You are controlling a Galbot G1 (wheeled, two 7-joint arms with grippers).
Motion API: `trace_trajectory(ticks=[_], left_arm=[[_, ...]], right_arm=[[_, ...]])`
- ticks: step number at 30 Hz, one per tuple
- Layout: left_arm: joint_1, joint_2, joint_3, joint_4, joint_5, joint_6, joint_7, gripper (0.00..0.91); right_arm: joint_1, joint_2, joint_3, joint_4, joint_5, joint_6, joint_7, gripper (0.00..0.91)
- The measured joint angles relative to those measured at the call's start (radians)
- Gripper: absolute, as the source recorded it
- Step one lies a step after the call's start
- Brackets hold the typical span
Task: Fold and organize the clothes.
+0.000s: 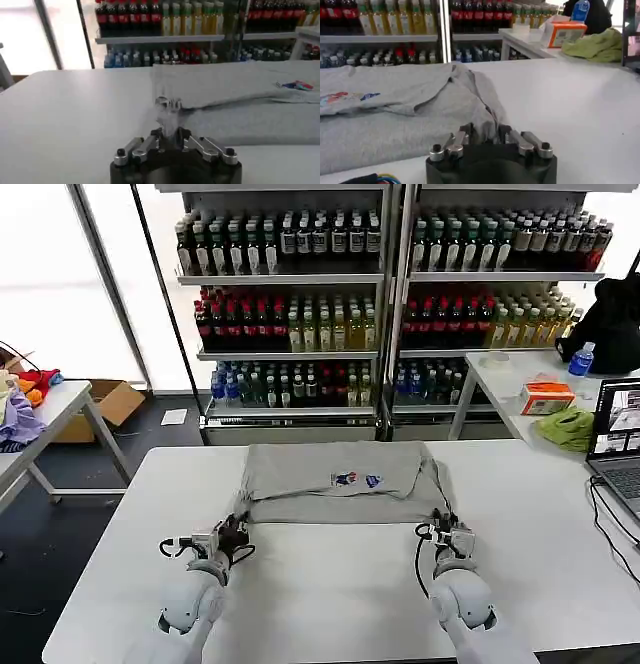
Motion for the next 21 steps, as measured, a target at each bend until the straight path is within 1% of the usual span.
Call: trace_trajectory(ticks=[10, 15, 21], left_arm=[[0.037, -0.006, 0.026, -0.049, 0.025, -0.017, -0.004, 0.0], [0.074, 0.004, 0.012, -0.104, 0.023, -0.013, -0.011, 0.0], [0.165, 0.022, -0.025, -0.222, 0.019, -0.022, -0.013, 0.0]], right_arm=[[-0.053, -0.011, -0.01, 0.094, -0.003, -0.022, 0.015, 0.0], [-0.098, -0.03, -0.011, 0.191, -0.005, -0.037, 0.033, 0.0], [-0.184, -0.058, 0.001, 0.318, -0.022, -0.035, 0.054, 0.0]])
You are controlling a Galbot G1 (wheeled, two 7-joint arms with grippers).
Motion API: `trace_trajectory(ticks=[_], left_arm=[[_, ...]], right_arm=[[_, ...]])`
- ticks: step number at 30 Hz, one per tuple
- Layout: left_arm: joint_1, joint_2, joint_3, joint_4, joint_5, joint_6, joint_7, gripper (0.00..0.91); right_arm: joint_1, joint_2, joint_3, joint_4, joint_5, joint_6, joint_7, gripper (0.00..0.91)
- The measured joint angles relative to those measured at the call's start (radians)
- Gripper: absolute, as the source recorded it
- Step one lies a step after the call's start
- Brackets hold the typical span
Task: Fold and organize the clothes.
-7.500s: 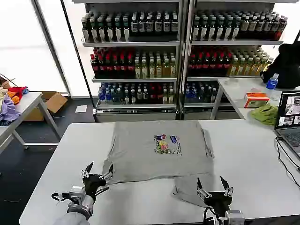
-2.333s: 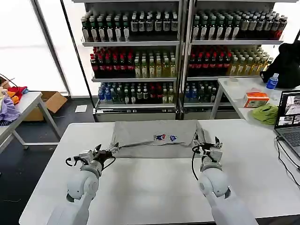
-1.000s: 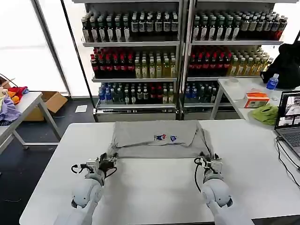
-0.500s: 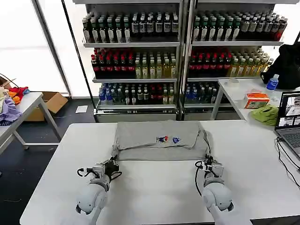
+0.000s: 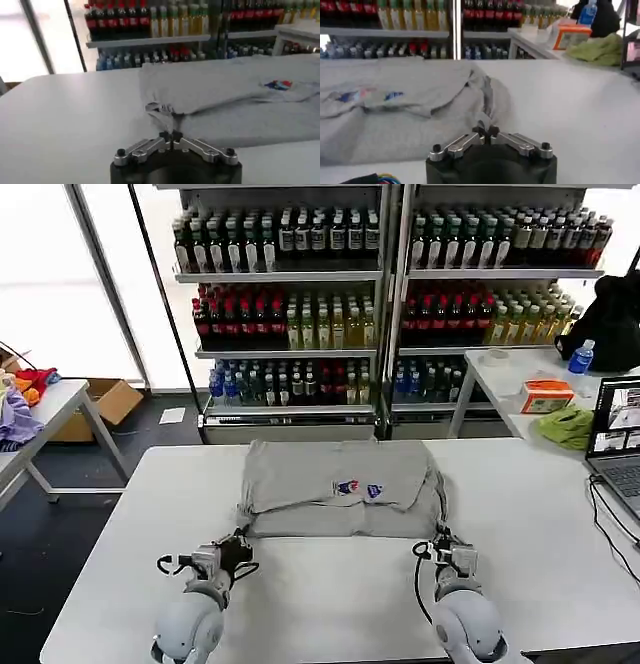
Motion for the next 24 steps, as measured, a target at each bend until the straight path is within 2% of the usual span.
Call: trace_trajectory(ticks=[7, 18, 20, 21, 22, 24], left_arm=[[0.156, -0.009, -0.071, -0.139, 0.007, -0.024, 0.006, 0.0], [0.346, -0.032, -0.148, -0.225, 0.023, -0.062, 0.027, 0.0], [0.371, -0.037, -0.151, -0.231, 0.029, -0.067, 0.028, 0.03], [0.383, -0.04, -0.152, -0.236, 0.033, -0.07, 0.03, 0.776], [0.394, -0.042, -0.153, -0.241, 0.037, -0.074, 0.031, 0.907], [0.413, -0.048, -0.153, -0.249, 0.046, -0.079, 0.033, 0.907]], right_arm=[[-0.135, -0.018, -0.002, 0.103, -0.039, 0.02, 0.004, 0.0], [-0.285, -0.029, 0.006, 0.123, -0.106, 0.077, -0.009, 0.0], [-0.306, -0.031, 0.01, 0.118, -0.113, 0.089, -0.012, 0.907], [-0.316, -0.032, 0.012, 0.117, -0.117, 0.095, -0.013, 0.907], [-0.325, -0.034, 0.014, 0.117, -0.12, 0.102, -0.015, 0.907], [-0.342, -0.037, 0.021, 0.117, -0.126, 0.113, -0.018, 0.907]])
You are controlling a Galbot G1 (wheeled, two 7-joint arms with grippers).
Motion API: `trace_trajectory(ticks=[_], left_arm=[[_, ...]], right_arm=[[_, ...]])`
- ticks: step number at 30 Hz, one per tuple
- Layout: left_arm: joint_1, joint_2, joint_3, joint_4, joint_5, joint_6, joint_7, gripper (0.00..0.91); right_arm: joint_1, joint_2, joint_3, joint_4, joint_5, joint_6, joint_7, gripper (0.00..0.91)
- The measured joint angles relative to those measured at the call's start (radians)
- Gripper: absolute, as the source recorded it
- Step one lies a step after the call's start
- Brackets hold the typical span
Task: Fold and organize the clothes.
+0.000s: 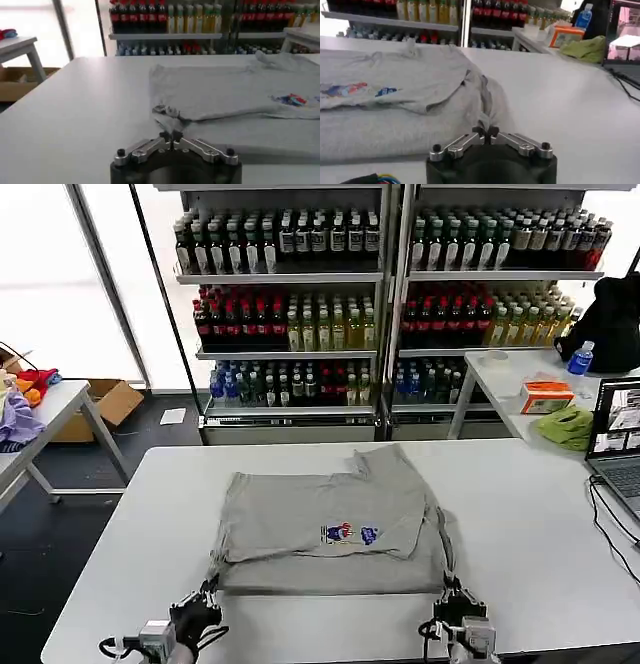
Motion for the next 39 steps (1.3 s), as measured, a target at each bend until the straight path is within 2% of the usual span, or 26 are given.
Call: trace_trajectory(ticks=[13, 21, 31, 36, 39], left_arm=[[0.047, -0.023, -0.022, -0.086, 0.044, -0.009, 0.006, 0.907], [0.024, -0.007, -0.06, -0.16, 0.018, 0.019, 0.029, 0.907], [-0.131, 0.061, -0.081, -0.118, -0.066, 0.045, 0.102, 0.907], [-0.239, 0.131, -0.055, -0.03, -0.12, 0.052, 0.147, 0.907], [-0.309, 0.161, -0.036, 0.03, -0.151, 0.057, 0.163, 0.907]], right_arm=[[-0.058, -0.007, 0.044, 0.061, -0.023, 0.037, -0.011, 0.907], [0.003, -0.003, 0.082, 0.092, -0.004, 0.031, -0.035, 0.907], [0.277, -0.054, 0.067, -0.029, 0.069, -0.015, -0.175, 0.907], [0.455, -0.114, 0.016, -0.145, 0.118, -0.022, -0.29, 0.907], [0.552, -0.134, -0.026, -0.222, 0.125, -0.025, -0.336, 0.907]])
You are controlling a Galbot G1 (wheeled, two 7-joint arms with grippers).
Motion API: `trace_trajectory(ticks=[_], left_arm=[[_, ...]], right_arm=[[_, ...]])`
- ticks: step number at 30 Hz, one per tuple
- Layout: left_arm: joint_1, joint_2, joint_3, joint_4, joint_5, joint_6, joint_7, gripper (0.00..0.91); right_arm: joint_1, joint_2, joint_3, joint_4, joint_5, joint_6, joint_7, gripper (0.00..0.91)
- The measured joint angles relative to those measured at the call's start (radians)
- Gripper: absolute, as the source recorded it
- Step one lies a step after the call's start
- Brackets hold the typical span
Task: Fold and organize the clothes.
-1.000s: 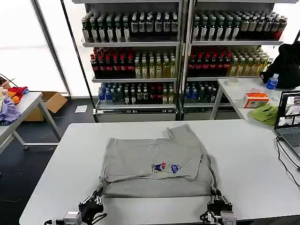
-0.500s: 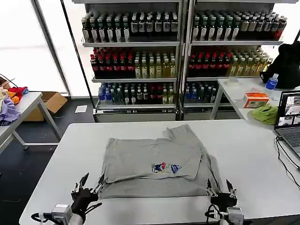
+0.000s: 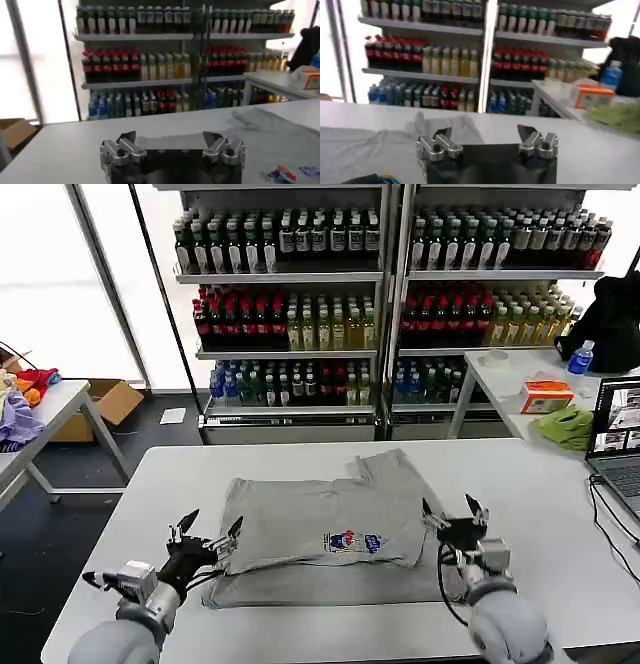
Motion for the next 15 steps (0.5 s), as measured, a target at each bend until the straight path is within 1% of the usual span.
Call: trace_trajectory(ticks=[3, 8, 15], left_arm=[[-0.067, 0.019, 0.025, 0.061, -0.023, 0.003, 0.01, 0.907], [-0.181, 0.035, 0.074, 0.167, -0.045, 0.015, 0.015, 0.907], [-0.317, 0.037, 0.15, 0.315, -0.045, 0.03, 0.018, 0.907]], right_arm=[[0.084, -0.008, -0.038, -0.068, 0.004, -0.011, -0.02, 0.907], [0.2, -0.003, -0.092, -0.16, 0.016, -0.032, -0.033, 0.907], [0.349, 0.035, -0.157, -0.317, 0.03, -0.037, -0.054, 0.907]])
